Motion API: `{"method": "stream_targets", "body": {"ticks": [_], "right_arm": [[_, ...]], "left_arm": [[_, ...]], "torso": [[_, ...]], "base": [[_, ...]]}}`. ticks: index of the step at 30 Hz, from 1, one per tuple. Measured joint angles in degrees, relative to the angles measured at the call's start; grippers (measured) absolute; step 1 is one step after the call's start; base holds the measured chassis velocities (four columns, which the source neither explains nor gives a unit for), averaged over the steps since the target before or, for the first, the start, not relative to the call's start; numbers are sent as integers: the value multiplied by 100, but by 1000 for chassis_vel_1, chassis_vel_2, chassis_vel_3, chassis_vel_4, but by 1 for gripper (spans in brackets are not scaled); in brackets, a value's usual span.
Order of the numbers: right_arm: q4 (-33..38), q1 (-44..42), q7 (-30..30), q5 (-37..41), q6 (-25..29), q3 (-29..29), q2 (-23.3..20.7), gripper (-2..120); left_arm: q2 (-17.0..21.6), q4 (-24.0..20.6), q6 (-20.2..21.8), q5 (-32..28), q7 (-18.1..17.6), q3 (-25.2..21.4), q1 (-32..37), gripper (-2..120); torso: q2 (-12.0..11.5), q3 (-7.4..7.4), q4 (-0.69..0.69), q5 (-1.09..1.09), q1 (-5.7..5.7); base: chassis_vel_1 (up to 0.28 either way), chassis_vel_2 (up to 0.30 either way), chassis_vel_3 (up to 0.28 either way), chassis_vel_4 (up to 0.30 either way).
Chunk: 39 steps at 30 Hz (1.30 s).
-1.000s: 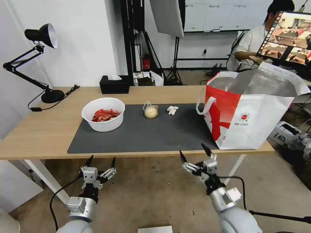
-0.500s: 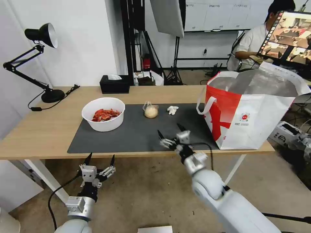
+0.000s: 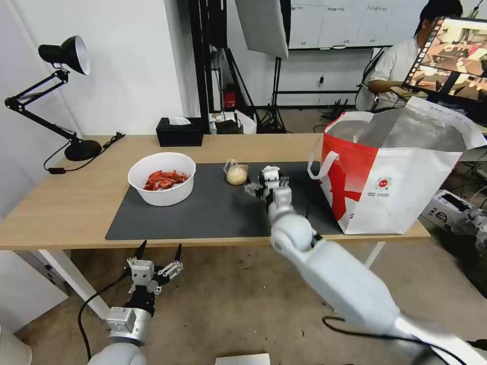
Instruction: Pick up the trash from the table and place it into the takeout bag.
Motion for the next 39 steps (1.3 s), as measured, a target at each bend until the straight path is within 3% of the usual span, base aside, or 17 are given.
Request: {"method": "stream_targets", "body": {"ticks": [23,39], "right_arm": [[-1679,1056,1037,625,-1121,68,994,100],[-2513,1414,395,639,-1231,293,1219,100]], "left_arm": [[112,-156,194,-138,-10,-20,-58,100],[105,-236,210,-161,-10,-43,4,100]], "torso": [[1,0,0,0,-1],[1,-1,-1,0,-1]], "base": [[0,0,0,0],[0,0,0,0]]}}
